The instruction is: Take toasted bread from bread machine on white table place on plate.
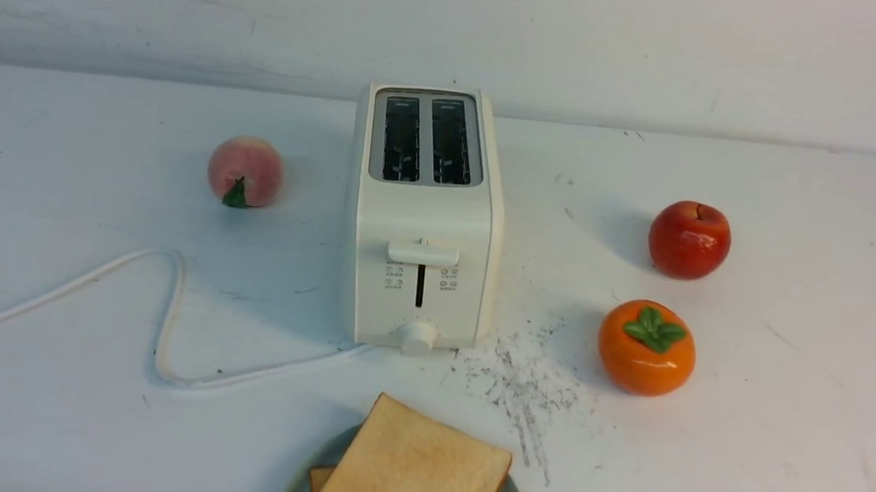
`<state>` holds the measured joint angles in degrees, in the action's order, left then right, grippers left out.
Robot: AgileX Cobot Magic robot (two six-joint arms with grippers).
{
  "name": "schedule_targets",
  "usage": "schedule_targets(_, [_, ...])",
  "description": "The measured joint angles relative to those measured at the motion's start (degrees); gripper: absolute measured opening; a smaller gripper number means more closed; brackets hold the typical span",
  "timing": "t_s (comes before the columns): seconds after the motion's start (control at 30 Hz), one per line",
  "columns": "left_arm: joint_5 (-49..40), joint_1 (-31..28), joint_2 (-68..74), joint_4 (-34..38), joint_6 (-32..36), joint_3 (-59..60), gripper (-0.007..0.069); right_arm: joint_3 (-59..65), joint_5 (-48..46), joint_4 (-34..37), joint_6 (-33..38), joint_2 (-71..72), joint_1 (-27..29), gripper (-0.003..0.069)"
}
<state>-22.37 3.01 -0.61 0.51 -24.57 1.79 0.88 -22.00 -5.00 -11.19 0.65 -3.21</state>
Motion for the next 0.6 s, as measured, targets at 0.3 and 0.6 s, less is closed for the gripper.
schedule_targets(0.3, [0.0,0.0,0.0,0.0,0.0,0.0,0.0073,0.0,0.0,3.4,4.0,0.0,4.3,0.012])
schedule_targets(0.6, [0.0,0.0,0.0,0.0,0.0,0.0,0.0073,0.0,0.0,3.8,4.1,0.0,4.3,0.0125])
